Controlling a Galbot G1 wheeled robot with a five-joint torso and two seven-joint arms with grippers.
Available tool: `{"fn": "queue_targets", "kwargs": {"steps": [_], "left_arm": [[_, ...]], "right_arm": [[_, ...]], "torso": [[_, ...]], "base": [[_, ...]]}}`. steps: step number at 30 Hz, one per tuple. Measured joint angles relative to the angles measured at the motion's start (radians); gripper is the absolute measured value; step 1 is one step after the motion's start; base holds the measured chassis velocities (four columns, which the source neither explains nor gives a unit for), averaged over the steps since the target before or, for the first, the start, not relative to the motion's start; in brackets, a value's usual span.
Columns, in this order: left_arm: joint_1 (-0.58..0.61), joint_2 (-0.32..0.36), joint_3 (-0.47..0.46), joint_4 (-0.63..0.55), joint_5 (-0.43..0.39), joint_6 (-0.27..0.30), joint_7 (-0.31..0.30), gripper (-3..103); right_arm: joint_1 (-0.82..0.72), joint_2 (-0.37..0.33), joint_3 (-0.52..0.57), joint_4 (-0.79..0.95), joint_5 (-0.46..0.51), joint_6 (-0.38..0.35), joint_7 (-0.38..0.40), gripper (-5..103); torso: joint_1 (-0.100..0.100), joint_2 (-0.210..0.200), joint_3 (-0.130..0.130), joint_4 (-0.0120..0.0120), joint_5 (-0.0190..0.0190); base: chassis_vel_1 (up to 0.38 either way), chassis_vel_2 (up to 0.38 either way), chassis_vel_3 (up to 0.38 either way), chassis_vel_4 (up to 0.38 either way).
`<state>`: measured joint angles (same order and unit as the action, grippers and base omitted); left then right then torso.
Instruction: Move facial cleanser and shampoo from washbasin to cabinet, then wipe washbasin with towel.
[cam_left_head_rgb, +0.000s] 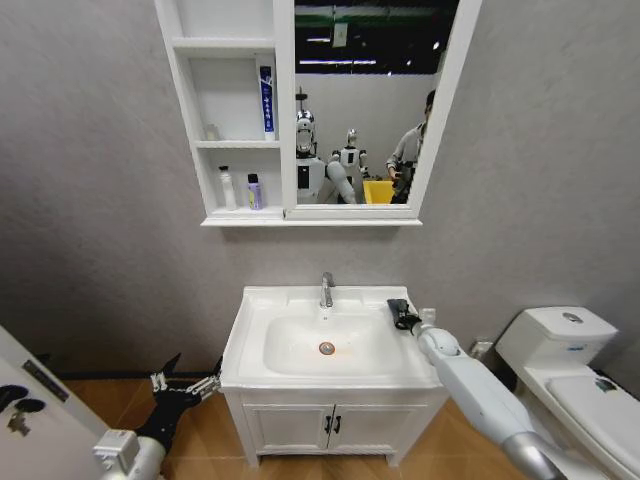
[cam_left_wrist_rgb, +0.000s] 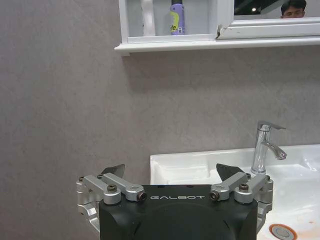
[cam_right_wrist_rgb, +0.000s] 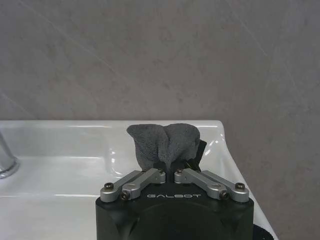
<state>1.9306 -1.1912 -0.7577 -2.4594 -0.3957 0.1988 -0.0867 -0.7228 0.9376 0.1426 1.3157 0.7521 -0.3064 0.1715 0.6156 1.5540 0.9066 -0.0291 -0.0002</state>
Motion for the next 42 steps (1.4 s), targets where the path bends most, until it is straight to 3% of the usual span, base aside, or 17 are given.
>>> {"fn": "queue_targets", "kwargs": {"steps": [4, 10, 23, 33, 42], "left_arm": [[0.000, 0.000, 0.000, 0.000, 0.000, 0.000, 0.000, 100], [0.000, 0.000, 0.000, 0.000, 0.000, 0.000, 0.000, 100], [0.000, 0.000, 0.000, 0.000, 0.000, 0.000, 0.000, 100], [0.000, 0.000, 0.000, 0.000, 0.000, 0.000, 0.000, 100], [0.000, 0.000, 0.000, 0.000, 0.000, 0.000, 0.000, 100]], "right_arm": [[-0.056, -0.019, -0.026, 0.129, 0.063, -0.033, 0.061, 3], [-0.088, 0.012, -0.076, 0.145, 0.042, -0.059, 0.102, 3], [0.013, 0.148, -0.258, -0.076, 0.029, -0.076, 0.128, 3], [0.064, 0.184, -0.334, -0.179, 0.025, -0.082, 0.143, 3], [0.105, 0.243, -0.418, -0.233, 0.131, -0.099, 0.152, 3]], "torso": [[0.000, 0.000, 0.000, -0.0001, -0.0001], [0.000, 0.000, 0.000, 0.0002, 0.0003], [0.000, 0.000, 0.000, 0.0002, 0.0001], [0.000, 0.000, 0.000, 0.0000, 0.0002], [0.000, 0.000, 0.000, -0.0002, -0.0005]], "base": [[0.000, 0.000, 0.000, 0.000], [0.000, 0.000, 0.000, 0.000], [0.000, 0.000, 0.000, 0.000], [0.000, 0.000, 0.000, 0.000], [0.000, 0.000, 0.000, 0.000]]}}
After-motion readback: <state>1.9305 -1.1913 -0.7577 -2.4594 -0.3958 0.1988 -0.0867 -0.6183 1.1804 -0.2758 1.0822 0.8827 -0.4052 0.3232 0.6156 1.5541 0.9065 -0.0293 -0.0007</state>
